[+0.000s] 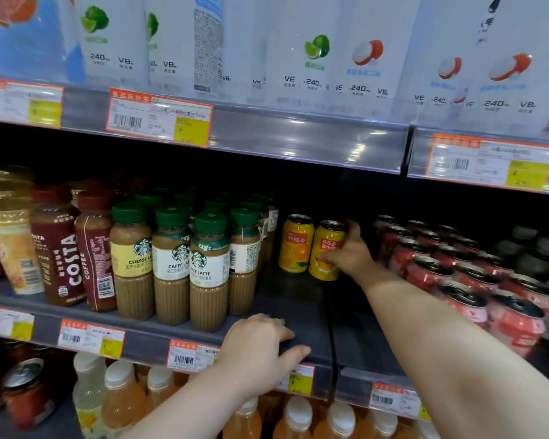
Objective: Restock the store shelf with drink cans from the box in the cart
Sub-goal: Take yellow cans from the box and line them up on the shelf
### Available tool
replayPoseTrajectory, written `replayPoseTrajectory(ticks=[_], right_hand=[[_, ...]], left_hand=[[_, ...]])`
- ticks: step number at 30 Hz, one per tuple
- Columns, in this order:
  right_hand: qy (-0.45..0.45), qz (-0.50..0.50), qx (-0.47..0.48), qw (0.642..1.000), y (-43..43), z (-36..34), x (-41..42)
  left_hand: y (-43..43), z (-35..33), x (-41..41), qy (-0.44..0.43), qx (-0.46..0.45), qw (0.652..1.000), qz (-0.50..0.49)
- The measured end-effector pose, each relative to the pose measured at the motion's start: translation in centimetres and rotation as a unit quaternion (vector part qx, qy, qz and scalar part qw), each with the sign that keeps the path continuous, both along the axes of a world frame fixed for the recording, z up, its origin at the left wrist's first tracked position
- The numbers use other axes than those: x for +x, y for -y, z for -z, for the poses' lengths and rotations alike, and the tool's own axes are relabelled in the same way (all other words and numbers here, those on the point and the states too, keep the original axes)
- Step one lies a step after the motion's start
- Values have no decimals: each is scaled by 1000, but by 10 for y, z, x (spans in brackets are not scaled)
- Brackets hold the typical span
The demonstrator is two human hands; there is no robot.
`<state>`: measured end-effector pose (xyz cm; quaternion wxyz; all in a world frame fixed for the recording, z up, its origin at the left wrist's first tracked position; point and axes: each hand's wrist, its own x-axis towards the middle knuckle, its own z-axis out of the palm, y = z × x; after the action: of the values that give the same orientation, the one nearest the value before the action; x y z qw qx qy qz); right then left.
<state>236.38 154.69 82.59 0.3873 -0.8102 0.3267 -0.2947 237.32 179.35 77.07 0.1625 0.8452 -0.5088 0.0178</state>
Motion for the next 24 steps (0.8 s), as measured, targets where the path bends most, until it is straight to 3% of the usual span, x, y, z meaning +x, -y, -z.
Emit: replayPoseTrajectory(ticks=[11, 24], right_hand=[[52, -12, 59, 997, 5, 6, 0], [-96, 14, -134, 986, -53, -29, -33]], left_hand=[[1, -1, -2, -2, -13, 1000, -4], [1, -7, -2, -11, -15, 1000, 4]])
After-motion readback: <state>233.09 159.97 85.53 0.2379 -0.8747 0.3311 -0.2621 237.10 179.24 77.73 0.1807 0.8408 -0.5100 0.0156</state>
